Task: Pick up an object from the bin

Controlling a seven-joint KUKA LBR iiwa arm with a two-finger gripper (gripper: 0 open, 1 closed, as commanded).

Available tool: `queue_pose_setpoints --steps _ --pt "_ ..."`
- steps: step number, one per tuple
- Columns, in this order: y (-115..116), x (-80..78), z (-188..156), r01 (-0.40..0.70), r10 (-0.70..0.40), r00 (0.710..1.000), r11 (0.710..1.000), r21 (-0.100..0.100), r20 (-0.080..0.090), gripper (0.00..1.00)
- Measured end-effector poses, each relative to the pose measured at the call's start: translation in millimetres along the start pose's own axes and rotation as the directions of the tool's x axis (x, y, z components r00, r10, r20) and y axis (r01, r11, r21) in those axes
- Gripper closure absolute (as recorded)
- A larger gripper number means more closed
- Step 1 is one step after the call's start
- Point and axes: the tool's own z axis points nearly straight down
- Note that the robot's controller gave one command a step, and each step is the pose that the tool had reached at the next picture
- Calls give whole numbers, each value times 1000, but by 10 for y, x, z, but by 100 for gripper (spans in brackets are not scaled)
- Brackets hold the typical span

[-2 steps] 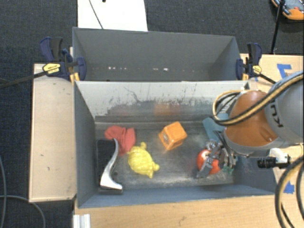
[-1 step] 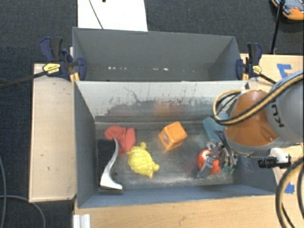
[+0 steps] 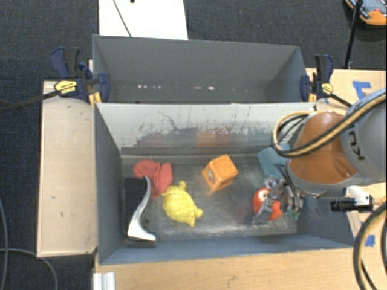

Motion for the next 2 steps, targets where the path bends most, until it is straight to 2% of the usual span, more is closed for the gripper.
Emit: queue_pose_setpoints --steps 2 --pt "1 -1 -88 1 -1 1000 1000 0 1 100"
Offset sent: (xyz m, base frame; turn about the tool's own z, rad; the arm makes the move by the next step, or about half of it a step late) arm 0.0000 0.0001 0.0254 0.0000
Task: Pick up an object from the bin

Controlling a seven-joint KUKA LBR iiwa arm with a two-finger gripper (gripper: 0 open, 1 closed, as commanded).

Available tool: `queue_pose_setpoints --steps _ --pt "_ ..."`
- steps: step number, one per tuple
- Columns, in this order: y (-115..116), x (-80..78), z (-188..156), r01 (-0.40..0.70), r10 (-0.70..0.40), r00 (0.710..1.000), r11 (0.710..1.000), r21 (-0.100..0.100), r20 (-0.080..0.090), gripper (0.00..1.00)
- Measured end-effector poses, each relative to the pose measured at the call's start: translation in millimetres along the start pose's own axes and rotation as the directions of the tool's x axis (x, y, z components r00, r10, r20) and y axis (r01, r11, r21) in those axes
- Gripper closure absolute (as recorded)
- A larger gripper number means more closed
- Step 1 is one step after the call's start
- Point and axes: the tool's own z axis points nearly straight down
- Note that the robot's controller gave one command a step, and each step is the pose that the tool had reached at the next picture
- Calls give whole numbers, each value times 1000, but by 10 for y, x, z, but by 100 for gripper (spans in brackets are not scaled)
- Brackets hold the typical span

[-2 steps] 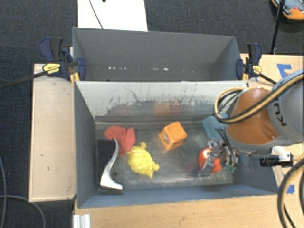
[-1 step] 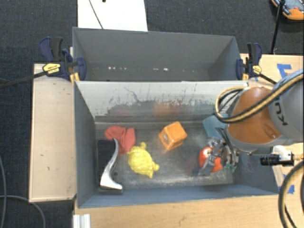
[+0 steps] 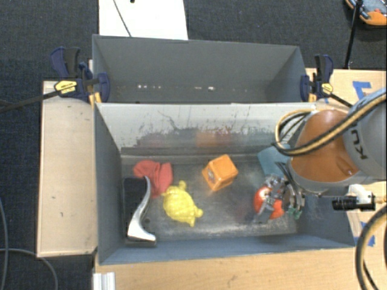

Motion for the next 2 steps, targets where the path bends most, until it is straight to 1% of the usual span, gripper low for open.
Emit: queue_pose_setpoints --steps 2 --pt "2 -6 -139 2 -2 1000 1000 0 1 100"
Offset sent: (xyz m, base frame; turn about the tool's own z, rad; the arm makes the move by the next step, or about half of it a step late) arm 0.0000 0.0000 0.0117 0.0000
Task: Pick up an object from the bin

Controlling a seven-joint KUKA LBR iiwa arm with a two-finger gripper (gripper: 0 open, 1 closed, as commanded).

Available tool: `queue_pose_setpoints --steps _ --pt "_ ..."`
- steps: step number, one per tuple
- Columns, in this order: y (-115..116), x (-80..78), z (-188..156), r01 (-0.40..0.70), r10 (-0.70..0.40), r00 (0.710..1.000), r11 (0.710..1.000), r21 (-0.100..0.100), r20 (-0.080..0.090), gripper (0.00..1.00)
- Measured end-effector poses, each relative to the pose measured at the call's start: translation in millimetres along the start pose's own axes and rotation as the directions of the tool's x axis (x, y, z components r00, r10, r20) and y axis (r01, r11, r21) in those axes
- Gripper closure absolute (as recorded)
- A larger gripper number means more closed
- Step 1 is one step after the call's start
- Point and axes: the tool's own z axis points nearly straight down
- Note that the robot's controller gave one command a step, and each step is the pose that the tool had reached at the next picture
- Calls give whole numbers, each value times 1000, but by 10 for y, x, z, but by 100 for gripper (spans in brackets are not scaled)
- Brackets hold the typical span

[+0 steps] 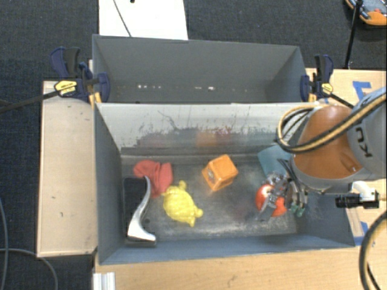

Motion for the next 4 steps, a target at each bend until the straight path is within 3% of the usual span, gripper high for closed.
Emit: queue_pose_setpoints --steps 4 --pt "0 2 -343 3 -3 1000 1000 1 -3 100"
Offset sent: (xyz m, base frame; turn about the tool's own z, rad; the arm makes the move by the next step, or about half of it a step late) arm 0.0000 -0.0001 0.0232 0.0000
